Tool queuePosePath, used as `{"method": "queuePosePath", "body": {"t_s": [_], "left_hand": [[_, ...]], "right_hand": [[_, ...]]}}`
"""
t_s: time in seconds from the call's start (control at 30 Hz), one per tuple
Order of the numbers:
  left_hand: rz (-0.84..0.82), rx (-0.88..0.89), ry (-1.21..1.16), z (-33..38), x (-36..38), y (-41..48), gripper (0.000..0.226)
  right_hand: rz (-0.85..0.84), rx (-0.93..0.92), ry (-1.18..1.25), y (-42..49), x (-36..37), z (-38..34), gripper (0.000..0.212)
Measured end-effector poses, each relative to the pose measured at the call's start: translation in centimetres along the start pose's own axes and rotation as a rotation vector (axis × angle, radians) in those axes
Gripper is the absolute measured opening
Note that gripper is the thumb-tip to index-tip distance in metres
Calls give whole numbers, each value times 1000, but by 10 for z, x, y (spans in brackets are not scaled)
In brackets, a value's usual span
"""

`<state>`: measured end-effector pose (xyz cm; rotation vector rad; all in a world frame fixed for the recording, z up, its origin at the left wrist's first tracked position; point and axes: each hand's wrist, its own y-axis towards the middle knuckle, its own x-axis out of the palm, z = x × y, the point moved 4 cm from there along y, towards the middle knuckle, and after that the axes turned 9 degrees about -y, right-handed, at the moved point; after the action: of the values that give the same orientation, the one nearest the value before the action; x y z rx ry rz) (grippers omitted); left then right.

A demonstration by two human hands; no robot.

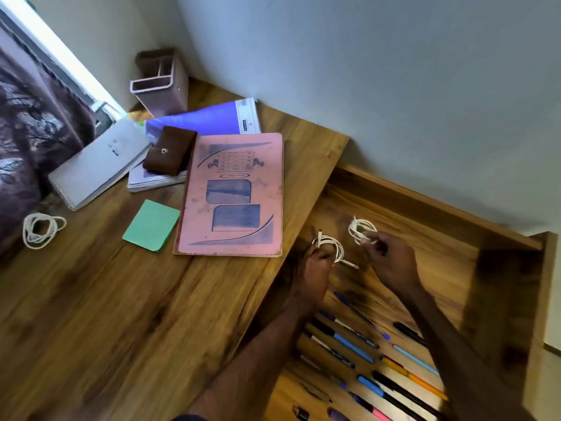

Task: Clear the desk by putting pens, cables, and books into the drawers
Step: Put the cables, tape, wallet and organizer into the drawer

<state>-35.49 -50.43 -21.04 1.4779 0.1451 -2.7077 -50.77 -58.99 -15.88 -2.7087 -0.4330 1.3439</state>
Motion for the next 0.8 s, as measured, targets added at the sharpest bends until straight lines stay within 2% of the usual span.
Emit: {"method": "queuePosePath", "body": {"t_s": [0.17,0.33,0.4,0.6,0.7,0.8], "left_hand": [[-56,32,20,5,-16,-2,48],[-100,28,47,9,-20,0,50],[-64,52,32,12,-23,-2,46],[45,167,-26,17,-52,-15,43],[103,229,-76,17,-79,-24,38],[160,243,-132,10,-114,-39,42]], "right_hand": [[55,-107,-96,47,16,-28,32],[-39,-72,-251,76,39,-24,29],[-33,-51,-248,76,42,-21,31],[159,-58,-253,42,33,-34,38],[225,-14,-247,21,26,-51,35],[288,-53,-166,-1,17,-90,27]]}}
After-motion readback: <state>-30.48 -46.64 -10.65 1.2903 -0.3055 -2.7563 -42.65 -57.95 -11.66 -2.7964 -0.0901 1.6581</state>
